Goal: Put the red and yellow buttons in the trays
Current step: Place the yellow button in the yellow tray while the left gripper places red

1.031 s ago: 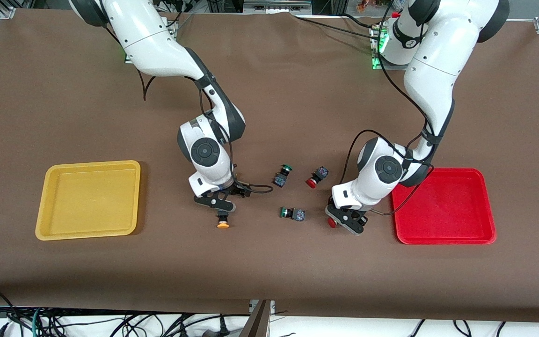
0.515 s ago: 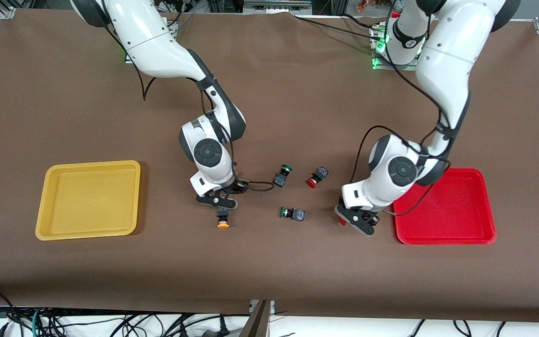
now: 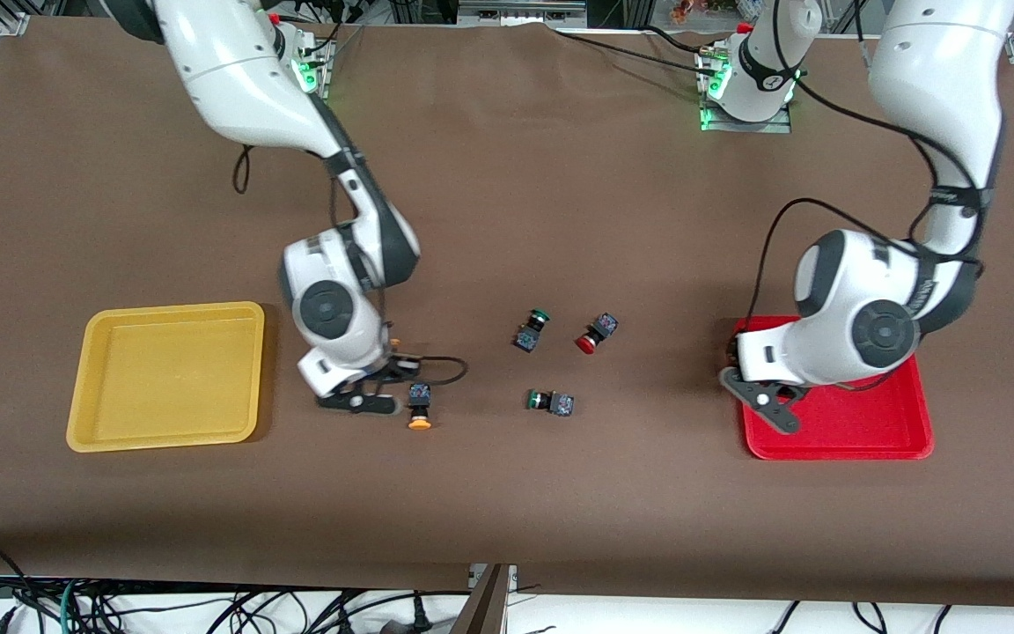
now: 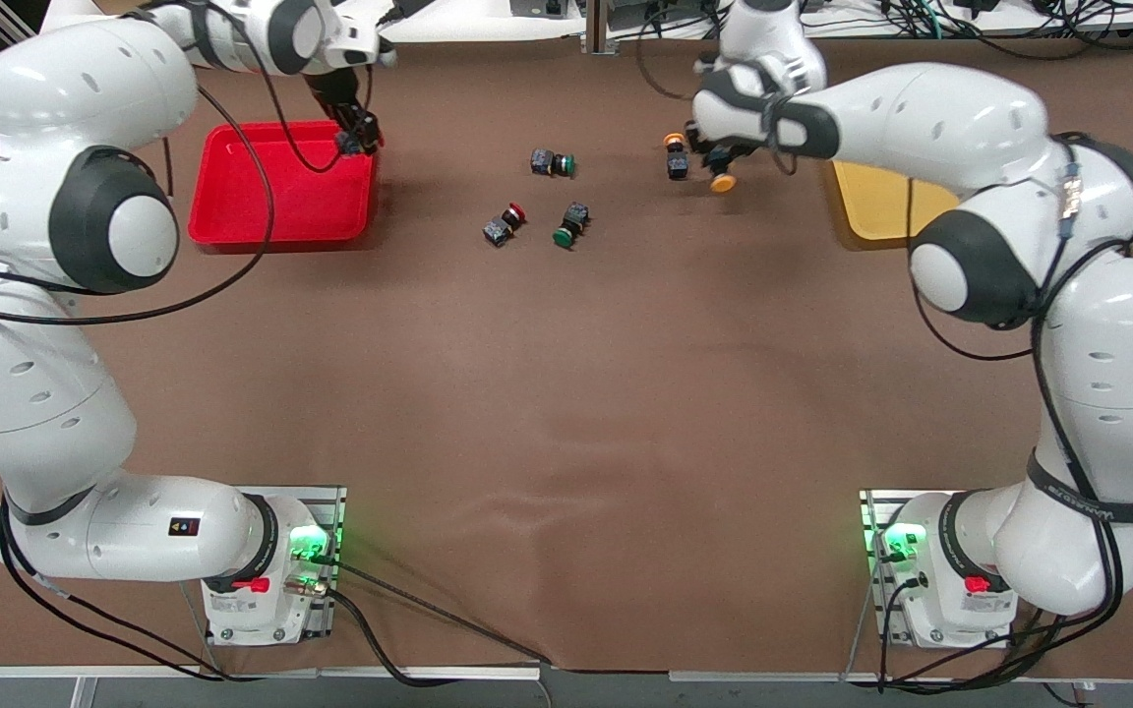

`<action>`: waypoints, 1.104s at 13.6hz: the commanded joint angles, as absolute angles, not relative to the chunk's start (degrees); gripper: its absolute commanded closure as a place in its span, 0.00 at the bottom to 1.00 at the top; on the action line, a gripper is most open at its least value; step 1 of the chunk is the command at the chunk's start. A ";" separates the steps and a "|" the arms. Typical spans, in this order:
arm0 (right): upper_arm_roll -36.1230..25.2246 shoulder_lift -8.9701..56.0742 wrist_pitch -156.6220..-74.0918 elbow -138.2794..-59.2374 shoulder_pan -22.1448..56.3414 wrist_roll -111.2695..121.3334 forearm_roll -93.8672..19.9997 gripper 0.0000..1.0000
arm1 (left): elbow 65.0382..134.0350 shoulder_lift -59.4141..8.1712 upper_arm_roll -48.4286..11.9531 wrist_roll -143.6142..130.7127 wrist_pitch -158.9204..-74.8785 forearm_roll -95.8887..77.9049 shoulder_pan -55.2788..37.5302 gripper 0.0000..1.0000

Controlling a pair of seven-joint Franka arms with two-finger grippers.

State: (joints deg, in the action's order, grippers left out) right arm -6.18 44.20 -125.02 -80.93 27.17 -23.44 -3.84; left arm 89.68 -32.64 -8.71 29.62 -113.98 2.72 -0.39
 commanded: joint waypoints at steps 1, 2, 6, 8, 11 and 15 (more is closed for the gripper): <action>-5.62 40.35 -119.55 -81.65 18.93 -10.33 -3.69 1.00 | 91.23 -30.59 -9.05 35.31 -110.75 2.90 6.39 0.80; -5.62 39.91 -118.57 -81.74 15.94 -5.93 -3.60 1.00 | 91.40 -30.67 -9.05 37.51 -110.66 3.77 9.03 0.80; -7.38 39.99 -117.07 -82.00 5.91 7.96 -3.60 1.00 | 91.84 -31.28 -9.14 40.60 -111.35 11.15 14.93 0.80; -7.47 40.60 -117.51 -82.00 0.64 12.38 -3.60 1.00 | 92.28 -33.82 -9.31 44.80 -115.11 11.25 17.48 0.80; -7.64 41.13 -117.42 -82.61 -2.10 13.36 -3.52 1.00 | 95.88 -38.21 -9.84 56.56 -128.53 10.28 19.42 0.80; -7.91 43.67 -120.84 -82.88 -3.96 13.54 -2.81 1.00 | 96.24 -40.08 -10.72 62.49 -133.33 9.32 19.69 0.01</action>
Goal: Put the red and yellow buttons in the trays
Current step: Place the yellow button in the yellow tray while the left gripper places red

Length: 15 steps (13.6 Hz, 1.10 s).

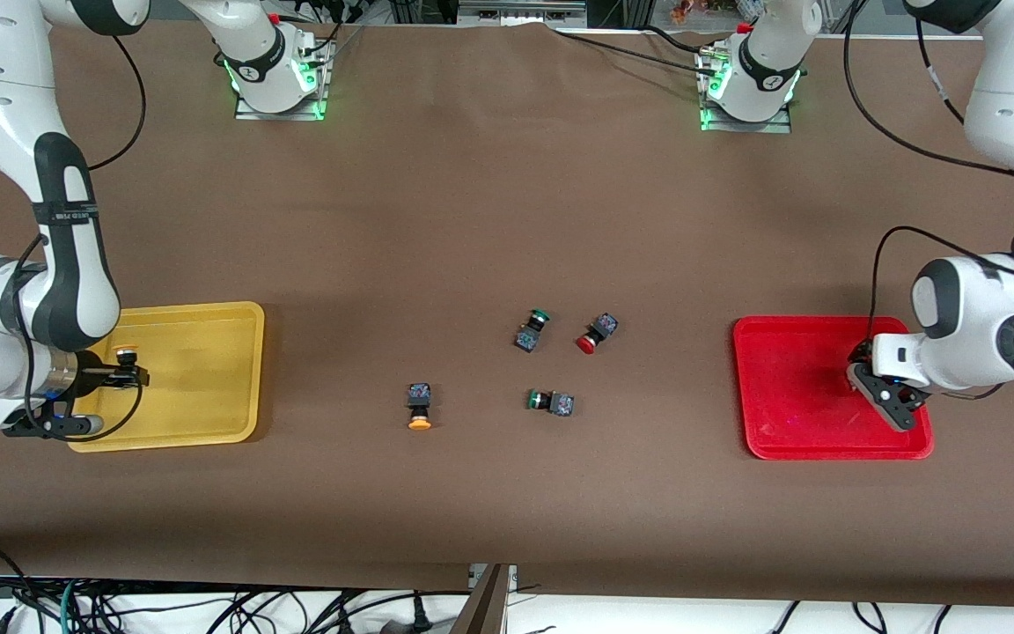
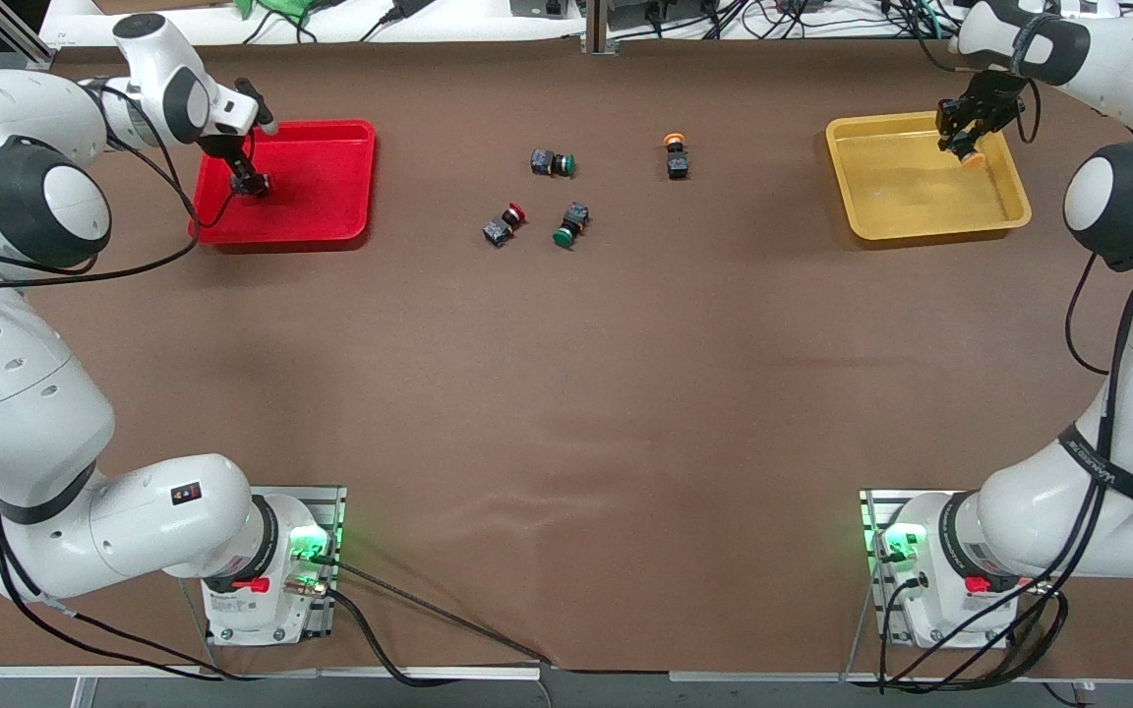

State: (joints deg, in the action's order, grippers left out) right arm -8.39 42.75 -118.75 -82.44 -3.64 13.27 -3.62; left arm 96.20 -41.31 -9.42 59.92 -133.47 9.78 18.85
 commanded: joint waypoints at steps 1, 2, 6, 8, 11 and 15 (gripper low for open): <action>-7.91 44.38 -122.07 -82.88 -3.87 13.54 -2.81 1.00 | 96.24 -39.64 -11.51 63.19 -133.59 9.32 19.77 0.00; -7.91 45.34 -123.21 -82.88 -3.87 13.54 -2.81 0.99 | 96.07 -38.07 -12.04 63.28 -133.42 9.32 19.95 0.00; -7.91 46.84 -125.68 -83.23 -3.87 13.62 -2.81 0.58 | 94.92 -31.48 -15.37 50.61 -122.65 8.44 19.51 0.00; -7.82 46.85 -125.77 -82.88 -3.87 13.62 -2.99 0.00 | 94.83 -30.50 -20.18 38.99 -117.61 8.09 19.51 0.00; -5.98 44.57 -124.11 -80.43 -2.21 13.54 -3.17 0.00 | 95.45 -31.28 -27.40 22.99 -116.98 8.09 18.99 0.00; -5.80 44.65 -125.06 -78.84 6.66 4.01 -3.43 0.00 | 95.62 -33.83 -29.62 3.92 -117.42 9.05 7.42 0.00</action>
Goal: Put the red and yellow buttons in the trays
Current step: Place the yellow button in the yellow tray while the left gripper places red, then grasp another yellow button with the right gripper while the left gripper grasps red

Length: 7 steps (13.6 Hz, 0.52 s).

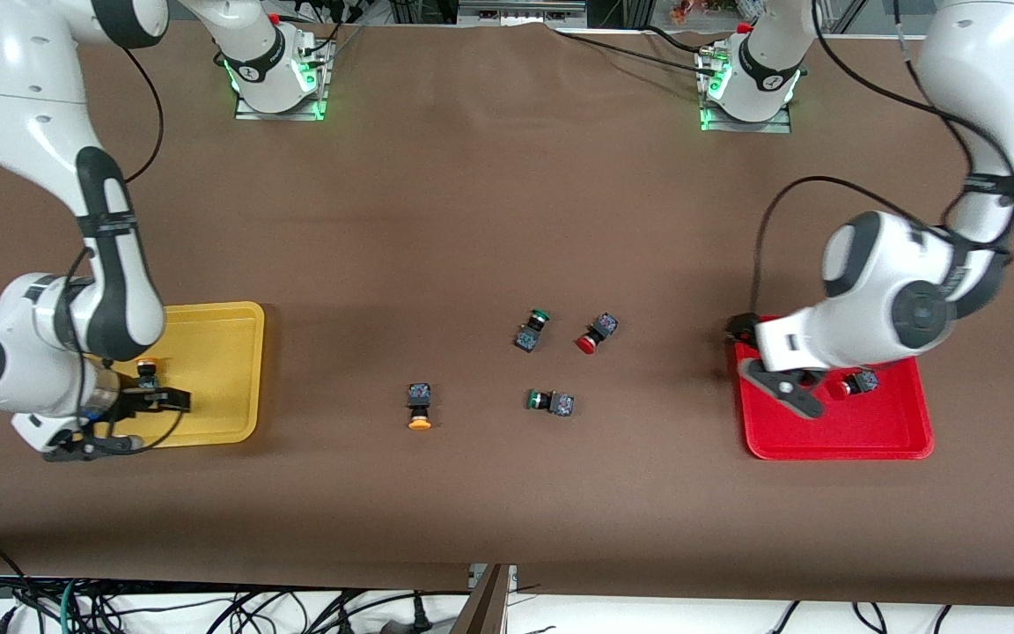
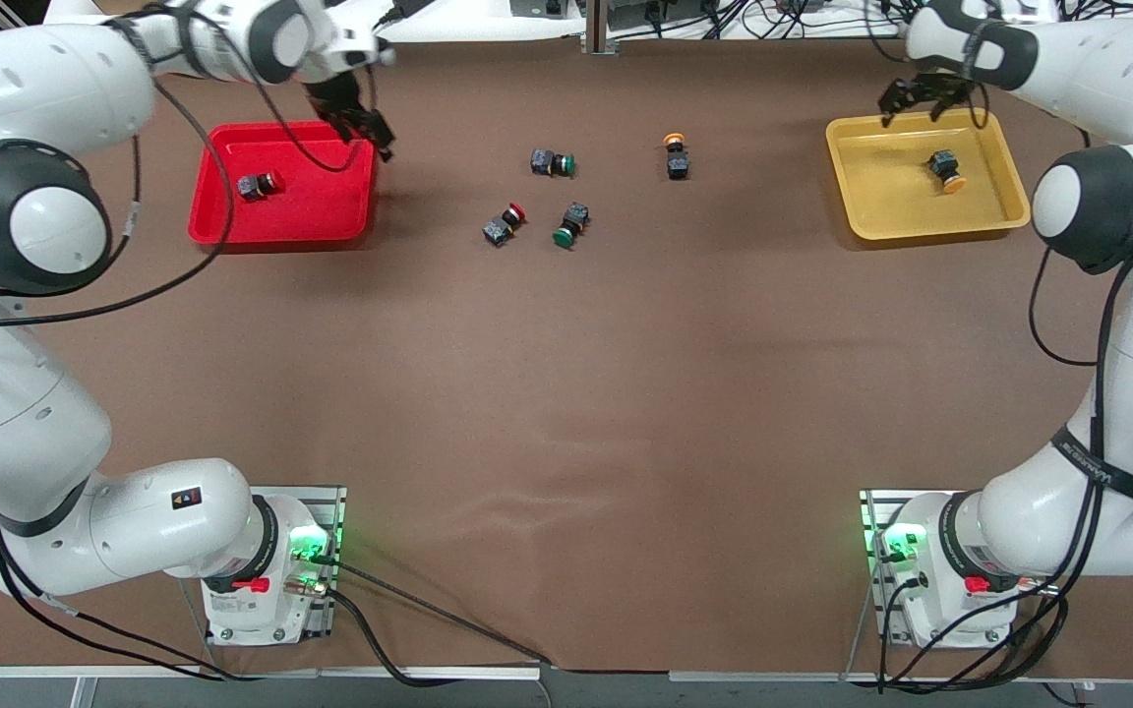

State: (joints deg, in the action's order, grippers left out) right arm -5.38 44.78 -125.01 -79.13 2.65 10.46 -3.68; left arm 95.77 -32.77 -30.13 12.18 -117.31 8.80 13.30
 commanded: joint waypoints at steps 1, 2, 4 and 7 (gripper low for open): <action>-5.71 44.91 -125.42 -78.49 8.85 -1.09 -3.25 0.00 | 95.71 -34.79 -29.36 -1.27 -117.60 9.14 4.69 0.00; -5.80 44.91 -126.12 -78.40 11.57 -5.32 -3.08 0.00 | 95.54 -35.59 -28.92 -6.36 -118.38 11.14 2.57 0.00; -5.89 45.35 -128.92 -78.49 16.06 -12.97 -2.99 0.00 | 95.45 -40.22 -29.09 -9.22 -126.25 16.16 1.15 0.00; -5.89 46.84 -133.93 -78.49 21.77 -25.10 -2.99 0.00 | 97.21 -43.67 -27.87 -11.15 -135.17 16.79 -2.62 0.00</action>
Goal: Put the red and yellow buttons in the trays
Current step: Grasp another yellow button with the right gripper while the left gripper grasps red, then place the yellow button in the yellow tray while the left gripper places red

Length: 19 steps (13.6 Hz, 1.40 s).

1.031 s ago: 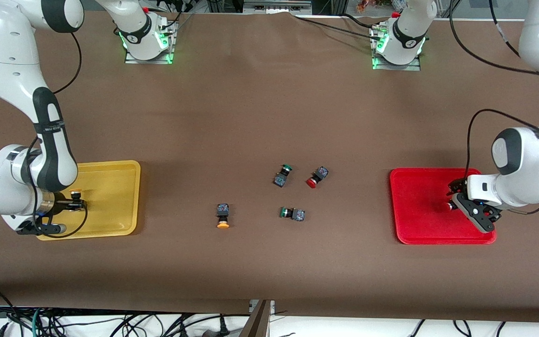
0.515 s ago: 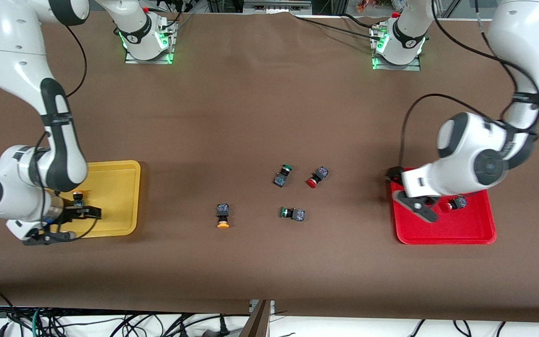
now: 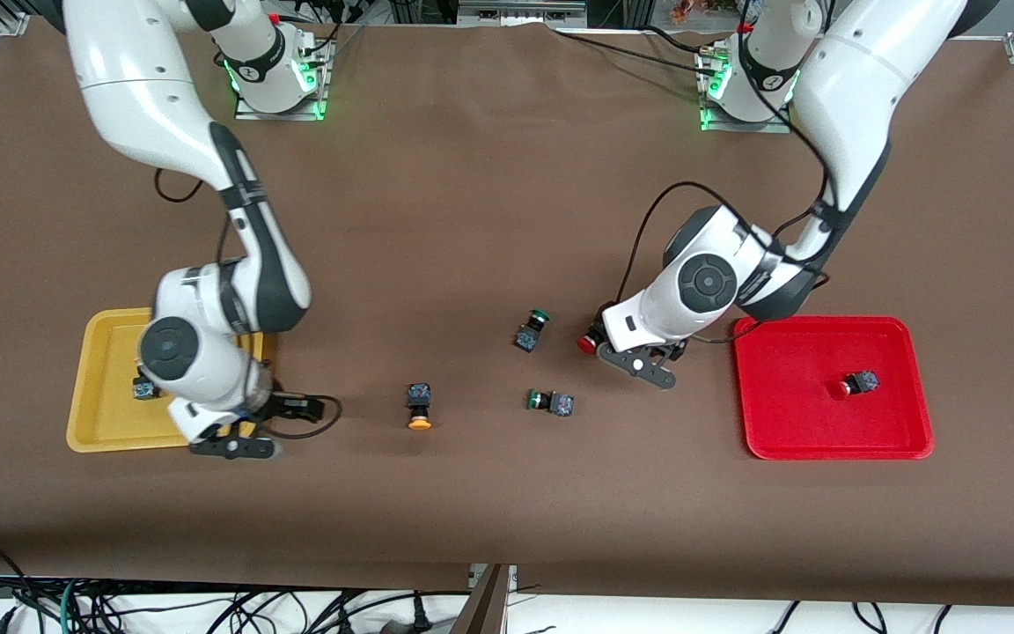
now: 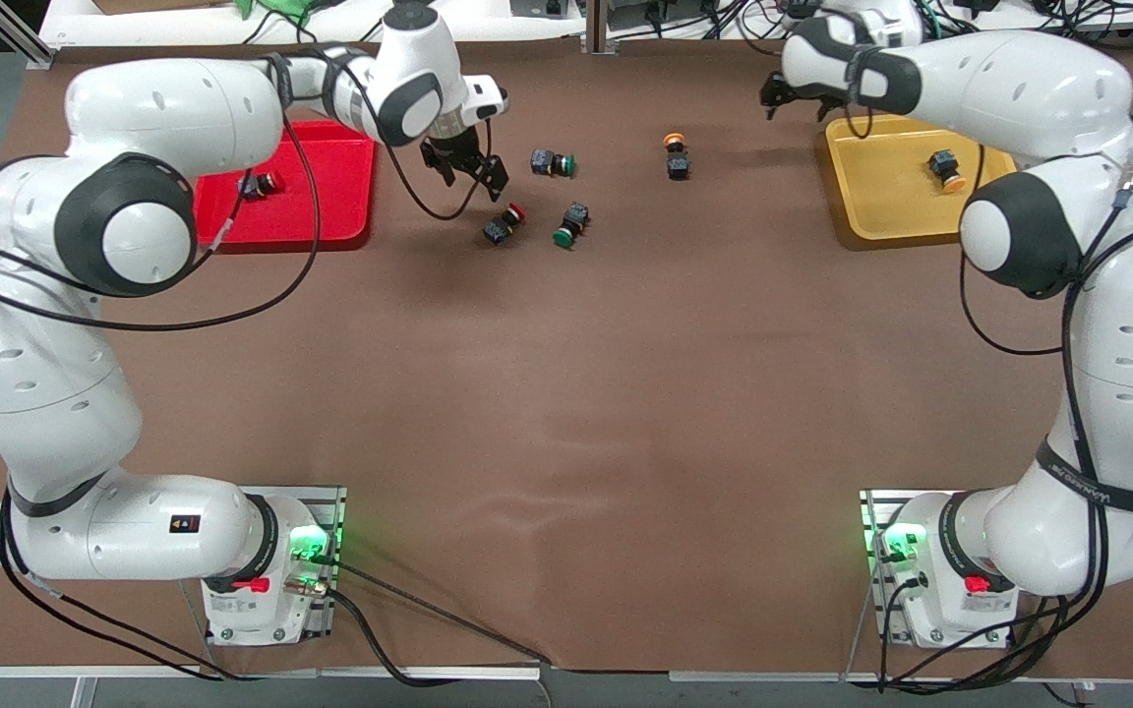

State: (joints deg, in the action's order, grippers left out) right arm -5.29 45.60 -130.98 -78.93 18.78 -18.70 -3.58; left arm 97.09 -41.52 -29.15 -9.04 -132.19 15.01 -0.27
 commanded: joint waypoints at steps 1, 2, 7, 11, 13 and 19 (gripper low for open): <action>-5.98 47.45 -136.21 -78.49 23.62 -27.83 -2.90 0.00 | 97.21 -43.77 -26.30 -13.08 -135.18 16.79 -4.55 0.00; -5.89 47.98 -138.32 -78.49 25.03 -29.34 -2.99 0.00 | 97.29 -43.77 -25.58 -14.49 -135.00 16.79 -6.14 0.00; -5.89 50.44 -143.34 -78.49 30.93 -29.88 -2.99 0.00 | 97.38 -42.80 -25.40 -16.00 -132.28 17.05 -6.77 0.00; -5.89 53.17 -147.04 -78.66 32.95 -29.80 -2.72 0.00 | 97.47 -43.24 -25.31 -16.35 -132.36 17.66 -7.47 0.00; -5.89 53.53 -146.95 -78.66 33.22 -28.75 -2.72 0.42 | 97.47 -42.89 -25.49 -15.56 -132.28 18.72 -5.90 0.17; -6.06 52.82 -146.34 -78.66 32.35 -26.54 -2.72 1.00 | 96.77 -41.50 -25.49 -15.12 -129.92 18.63 -4.84 0.88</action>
State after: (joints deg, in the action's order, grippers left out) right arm -6.08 53.44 -146.54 -78.66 32.68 -27.62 -3.37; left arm 96.91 -44.03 -25.44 -14.91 -133.13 17.13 -5.79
